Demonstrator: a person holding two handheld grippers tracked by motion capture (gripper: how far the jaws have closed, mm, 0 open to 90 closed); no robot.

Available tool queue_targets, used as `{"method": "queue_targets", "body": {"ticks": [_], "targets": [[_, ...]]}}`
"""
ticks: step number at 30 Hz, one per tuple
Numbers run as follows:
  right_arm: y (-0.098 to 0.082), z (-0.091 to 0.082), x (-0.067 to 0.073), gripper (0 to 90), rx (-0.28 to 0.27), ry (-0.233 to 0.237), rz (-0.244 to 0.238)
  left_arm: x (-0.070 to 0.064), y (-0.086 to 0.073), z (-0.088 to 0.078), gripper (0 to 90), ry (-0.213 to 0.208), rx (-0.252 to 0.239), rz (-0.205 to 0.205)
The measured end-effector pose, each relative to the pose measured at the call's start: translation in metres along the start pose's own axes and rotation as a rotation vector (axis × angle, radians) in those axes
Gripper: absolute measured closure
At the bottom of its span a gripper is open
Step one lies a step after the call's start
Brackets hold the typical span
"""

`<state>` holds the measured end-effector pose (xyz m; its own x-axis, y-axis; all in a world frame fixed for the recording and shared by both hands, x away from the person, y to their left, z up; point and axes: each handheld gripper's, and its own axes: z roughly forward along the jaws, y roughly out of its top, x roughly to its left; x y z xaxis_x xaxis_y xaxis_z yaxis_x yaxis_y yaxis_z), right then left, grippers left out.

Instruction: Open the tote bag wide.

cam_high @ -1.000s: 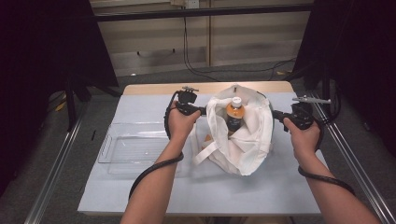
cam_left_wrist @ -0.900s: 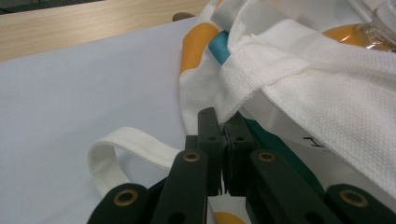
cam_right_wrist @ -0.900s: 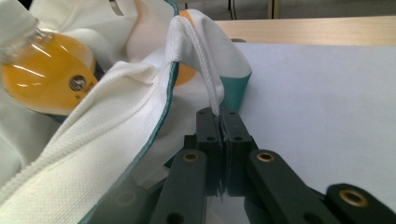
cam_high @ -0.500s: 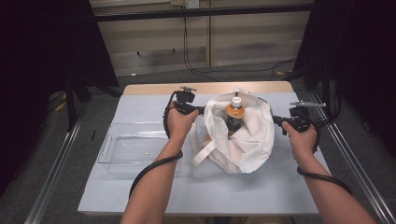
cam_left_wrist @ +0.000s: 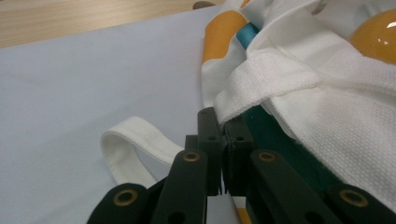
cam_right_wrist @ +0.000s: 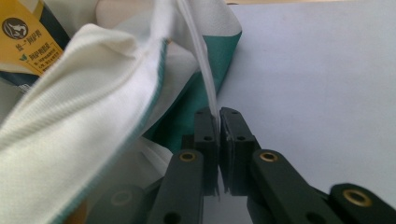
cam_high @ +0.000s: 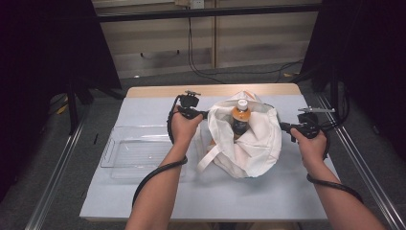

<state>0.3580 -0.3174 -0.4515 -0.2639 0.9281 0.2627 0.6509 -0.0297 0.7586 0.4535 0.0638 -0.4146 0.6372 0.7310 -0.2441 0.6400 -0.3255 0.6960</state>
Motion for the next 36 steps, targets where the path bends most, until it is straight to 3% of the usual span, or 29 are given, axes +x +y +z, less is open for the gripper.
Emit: {"method": "queue_targets", "body": {"ticks": [5,12,13,16,17,21,28,31,35,36], "targets": [[0.0,-0.007,0.003,86.1,-0.011,-0.003,-0.014,-0.004,0.002,-0.002,86.7,-0.027,-0.013,0.012],[0.003,-0.013,0.009,80.2,-0.014,-0.008,-0.043,-0.006,0.003,-0.007,80.0,-0.027,-0.022,0.004],[0.004,-0.014,0.012,76.9,-0.006,-0.01,-0.057,-0.005,0.003,-0.01,79.3,-0.03,-0.007,0.017],[0.006,-0.017,0.015,70.8,-0.005,-0.02,-0.065,-0.007,0.002,-0.014,75.7,-0.05,-0.019,-0.003],[0.007,-0.019,0.016,68.9,-0.004,-0.029,-0.07,-0.006,0.003,-0.016,74.0,-0.054,-0.011,0.014],[0.009,-0.025,0.017,60.8,0.002,-0.045,-0.07,-0.008,0.004,-0.021,70.4,-0.063,-0.013,0.006],[0.013,-0.035,0.016,57.4,0.006,-0.06,-0.082,-0.006,0.004,-0.03,63.8,-0.045,-0.013,0.007],[0.015,-0.04,0.015,55.0,0.002,-0.073,-0.077,-0.006,0.006,-0.032,61.3,-0.05,-0.026,-0.015],[0.016,-0.044,0.014,52.8,0.001,-0.08,-0.071,-0.006,0.007,-0.035,59.4,-0.056,-0.021,-0.013],[0.018,-0.045,0.013,51.8,-0.001,-0.082,-0.072,-0.006,0.008,-0.037,58.9,-0.042,-0.027,-0.011]]}}
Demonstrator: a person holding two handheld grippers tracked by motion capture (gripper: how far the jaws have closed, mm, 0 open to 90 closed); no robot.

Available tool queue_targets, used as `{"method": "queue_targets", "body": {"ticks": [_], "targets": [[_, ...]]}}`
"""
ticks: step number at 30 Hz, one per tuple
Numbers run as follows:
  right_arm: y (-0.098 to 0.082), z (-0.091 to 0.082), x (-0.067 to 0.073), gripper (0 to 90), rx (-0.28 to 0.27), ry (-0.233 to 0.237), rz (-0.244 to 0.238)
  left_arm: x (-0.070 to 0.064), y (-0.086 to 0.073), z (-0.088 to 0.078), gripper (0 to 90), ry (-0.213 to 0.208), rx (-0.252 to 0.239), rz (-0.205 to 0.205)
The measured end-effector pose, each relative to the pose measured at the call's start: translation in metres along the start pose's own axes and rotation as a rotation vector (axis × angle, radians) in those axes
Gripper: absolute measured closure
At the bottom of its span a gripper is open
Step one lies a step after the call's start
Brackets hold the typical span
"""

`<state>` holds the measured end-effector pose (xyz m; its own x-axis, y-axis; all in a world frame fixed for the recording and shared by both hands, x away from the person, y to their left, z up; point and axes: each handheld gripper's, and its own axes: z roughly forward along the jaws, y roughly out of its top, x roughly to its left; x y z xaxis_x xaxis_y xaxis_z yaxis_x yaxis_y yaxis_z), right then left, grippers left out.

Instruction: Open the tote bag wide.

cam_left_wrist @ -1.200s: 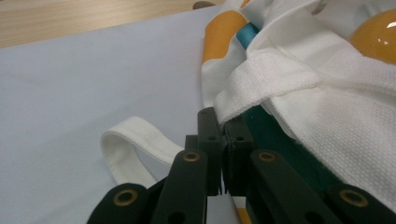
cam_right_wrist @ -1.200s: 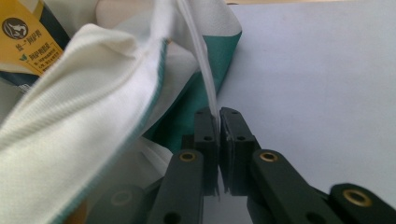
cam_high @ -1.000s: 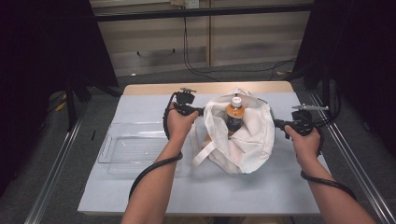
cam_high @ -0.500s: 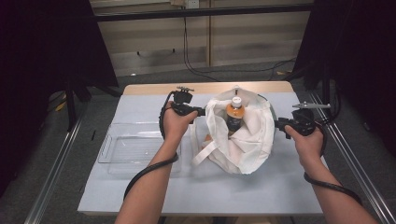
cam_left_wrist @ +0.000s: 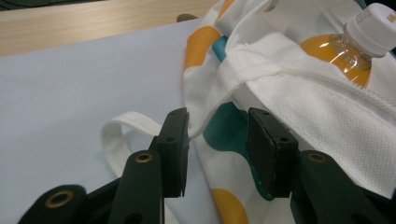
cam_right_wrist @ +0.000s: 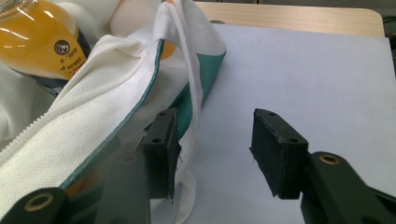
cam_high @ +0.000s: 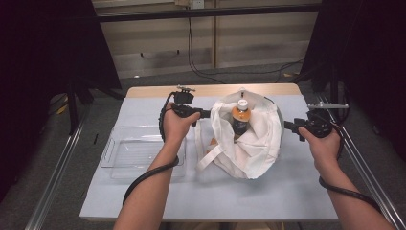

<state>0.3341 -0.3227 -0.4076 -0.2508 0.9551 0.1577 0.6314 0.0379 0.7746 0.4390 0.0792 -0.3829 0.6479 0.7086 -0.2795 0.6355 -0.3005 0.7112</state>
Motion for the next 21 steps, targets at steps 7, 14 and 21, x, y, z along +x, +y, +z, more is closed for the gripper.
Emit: {"method": "queue_targets", "body": {"ticks": [7,14,21], "targets": [[0.004,-0.003,-0.001,50.9,0.004,-0.002,-0.001,0.002,0.003,-0.003,53.3,0.016,0.0,0.001],[0.009,-0.005,-0.002,48.4,0.002,-0.002,0.004,0.003,0.01,-0.007,44.7,0.023,-0.013,-0.004],[0.014,-0.005,0.001,47.8,0.0,-0.007,0.01,0.0,0.015,-0.005,40.8,0.009,-0.015,-0.019]]}}
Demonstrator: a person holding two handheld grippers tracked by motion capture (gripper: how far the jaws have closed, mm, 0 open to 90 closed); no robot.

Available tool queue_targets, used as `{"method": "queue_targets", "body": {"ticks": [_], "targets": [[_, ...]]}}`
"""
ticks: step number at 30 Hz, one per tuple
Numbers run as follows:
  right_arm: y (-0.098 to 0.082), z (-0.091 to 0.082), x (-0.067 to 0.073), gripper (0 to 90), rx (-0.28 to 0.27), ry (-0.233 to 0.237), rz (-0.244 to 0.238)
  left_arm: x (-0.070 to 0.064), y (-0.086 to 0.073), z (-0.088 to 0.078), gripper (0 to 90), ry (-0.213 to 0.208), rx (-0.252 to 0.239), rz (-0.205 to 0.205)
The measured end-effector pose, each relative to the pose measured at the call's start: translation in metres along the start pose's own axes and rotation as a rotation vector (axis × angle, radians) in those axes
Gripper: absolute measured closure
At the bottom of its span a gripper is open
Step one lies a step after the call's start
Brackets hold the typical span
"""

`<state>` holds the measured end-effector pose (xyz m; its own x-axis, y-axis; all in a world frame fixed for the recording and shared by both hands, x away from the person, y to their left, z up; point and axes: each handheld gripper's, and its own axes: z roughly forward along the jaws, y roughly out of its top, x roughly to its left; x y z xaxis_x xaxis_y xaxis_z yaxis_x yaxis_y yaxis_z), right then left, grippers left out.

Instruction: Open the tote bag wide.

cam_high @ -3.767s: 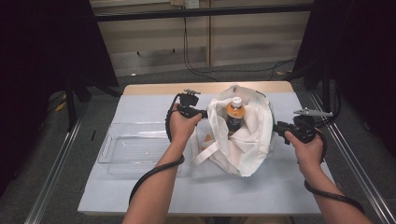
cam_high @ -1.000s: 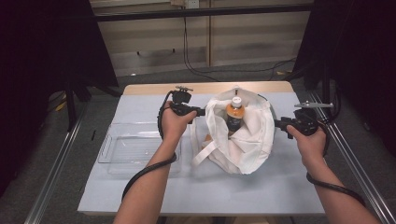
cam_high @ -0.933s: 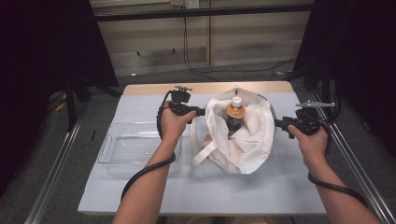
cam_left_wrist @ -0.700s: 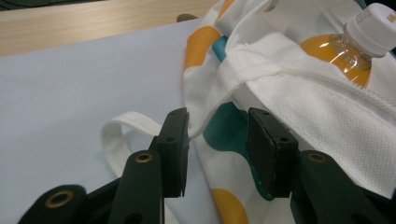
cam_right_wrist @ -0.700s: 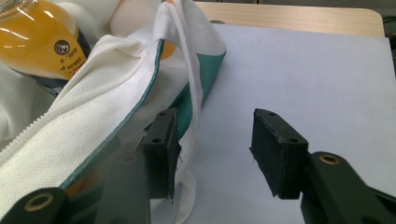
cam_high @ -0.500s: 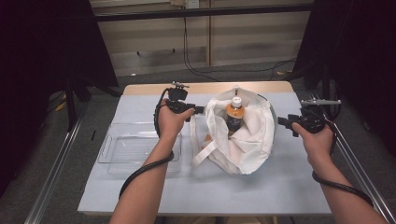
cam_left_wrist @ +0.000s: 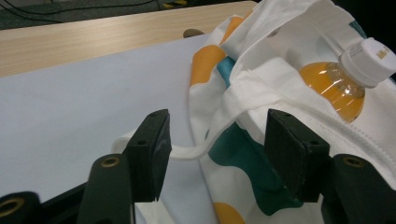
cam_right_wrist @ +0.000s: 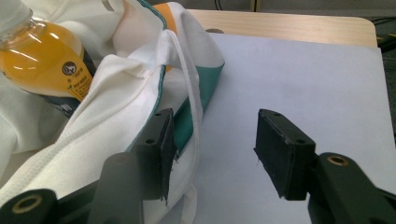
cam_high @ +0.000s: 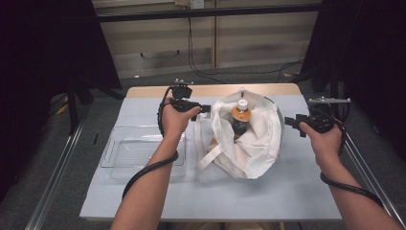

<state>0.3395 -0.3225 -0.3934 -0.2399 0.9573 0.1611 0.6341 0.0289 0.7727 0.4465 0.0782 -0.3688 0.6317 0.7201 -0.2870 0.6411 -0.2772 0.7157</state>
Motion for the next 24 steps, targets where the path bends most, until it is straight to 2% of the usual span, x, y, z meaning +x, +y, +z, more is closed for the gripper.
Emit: {"method": "queue_targets", "body": {"ticks": [1,2,3,5,7,14,21,22,24], "targets": [[0.001,0.0,0.001,47.8,0.001,-0.002,0.003,-0.002,0.001,0.001,39.3,0.006,-0.016,-0.01],[0.003,0.0,0.001,47.8,-0.001,0.001,-0.003,-0.002,0.002,0.001,38.6,0.006,-0.008,0.005],[0.004,-0.001,0.002,47.5,-0.002,-0.001,-0.001,-0.003,0.003,0.002,38.2,0.003,-0.018,-0.007],[0.008,0.0,0.004,46.8,-0.008,0.005,-0.004,-0.005,0.005,0.002,35.7,0.004,-0.016,0.005],[0.01,0.0,0.005,46.7,-0.011,0.008,-0.006,-0.007,0.006,0.005,35.2,-0.004,-0.027,-0.003],[0.016,0.001,0.01,46.5,-0.019,0.025,-0.011,-0.009,0.008,0.012,34.1,-0.012,-0.023,-0.006],[0.016,0.011,0.017,45.2,0.004,0.062,-0.009,-0.009,0.008,0.017,34.1,-0.023,-0.03,-0.009],[0.015,0.016,0.019,45.8,0.027,0.077,-0.004,-0.009,0.008,0.017,33.5,-0.025,-0.033,-0.014],[0.015,0.02,0.021,48.0,0.028,0.092,-0.004,-0.008,0.009,0.017,32.4,-0.027,-0.029,-0.017]]}}
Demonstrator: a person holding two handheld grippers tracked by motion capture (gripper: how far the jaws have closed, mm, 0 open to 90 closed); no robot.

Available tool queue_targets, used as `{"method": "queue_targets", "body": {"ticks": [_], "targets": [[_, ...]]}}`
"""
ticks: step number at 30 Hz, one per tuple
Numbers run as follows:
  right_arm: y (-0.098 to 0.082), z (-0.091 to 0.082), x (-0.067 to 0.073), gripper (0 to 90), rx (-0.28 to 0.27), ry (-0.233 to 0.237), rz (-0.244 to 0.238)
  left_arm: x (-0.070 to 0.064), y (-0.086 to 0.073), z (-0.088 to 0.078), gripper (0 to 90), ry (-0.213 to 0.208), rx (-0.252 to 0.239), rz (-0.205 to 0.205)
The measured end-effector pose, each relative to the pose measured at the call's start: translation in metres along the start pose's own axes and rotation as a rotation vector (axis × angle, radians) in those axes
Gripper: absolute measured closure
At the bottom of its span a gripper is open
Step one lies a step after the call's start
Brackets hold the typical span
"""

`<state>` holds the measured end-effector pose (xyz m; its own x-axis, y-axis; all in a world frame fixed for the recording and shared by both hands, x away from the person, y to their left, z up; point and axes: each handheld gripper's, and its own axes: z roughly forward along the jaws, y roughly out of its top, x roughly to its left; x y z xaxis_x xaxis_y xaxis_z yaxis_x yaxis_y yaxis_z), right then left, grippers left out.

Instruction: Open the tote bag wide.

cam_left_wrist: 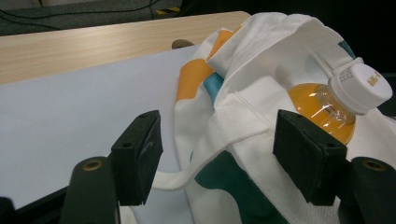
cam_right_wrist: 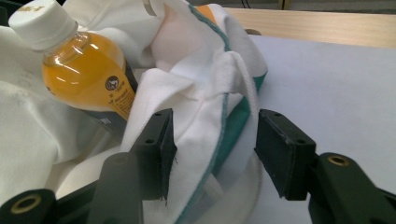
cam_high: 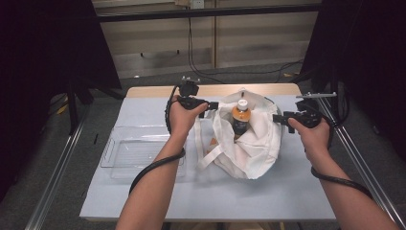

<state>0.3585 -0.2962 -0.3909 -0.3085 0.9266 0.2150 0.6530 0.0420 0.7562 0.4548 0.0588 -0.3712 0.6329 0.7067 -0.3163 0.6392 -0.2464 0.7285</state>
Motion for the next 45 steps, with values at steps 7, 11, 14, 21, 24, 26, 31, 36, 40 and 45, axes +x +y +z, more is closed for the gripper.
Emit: {"method": "queue_targets", "body": {"ticks": [7,11,14,21,24,26,31,36,40,45], "targets": [[0.001,0.004,0.005,68.3,-0.006,0.033,0.004,-0.002,0.002,0.007,29.3,-0.005,-0.002,0.002],[0.003,0.004,0.007,78.8,-0.015,0.037,-0.005,-0.002,-0.001,0.014,28.5,-0.015,-0.012,-0.032],[0.003,0.003,0.008,80.9,-0.014,0.034,-0.012,-0.001,-0.001,0.017,28.1,-0.011,-0.014,-0.035],[0.003,0.005,0.008,82.7,-0.017,0.031,-0.011,0.002,-0.002,0.023,25.4,0.004,0.001,-0.032],[0.003,0.007,0.008,83.1,-0.016,0.027,-0.011,0.003,-0.001,0.026,28.7,-0.005,0.007,-0.036],[0.003,0.008,0.008,83.6,-0.017,0.03,-0.013,0.003,-0.001,0.028,38.2,-0.032,0.027,-0.052],[0.003,0.01,0.008,84.6,-0.016,0.038,0.0,0.001,-0.001,0.031,57.4,-0.088,0.043,-0.101],[0.003,0.011,0.008,85.1,-0.017,0.043,0.008,-0.001,0.001,0.034,79.9,-0.122,0.079,-0.121],[0.004,0.011,0.008,85.5,-0.017,0.041,0.009,-0.004,0.002,0.035,90.0,-0.119,0.088,-0.116],[0.004,0.011,0.008,86.4,-0.02,0.037,0.005,-0.004,0.003,0.031,90.0,-0.085,0.084,-0.09]]}}
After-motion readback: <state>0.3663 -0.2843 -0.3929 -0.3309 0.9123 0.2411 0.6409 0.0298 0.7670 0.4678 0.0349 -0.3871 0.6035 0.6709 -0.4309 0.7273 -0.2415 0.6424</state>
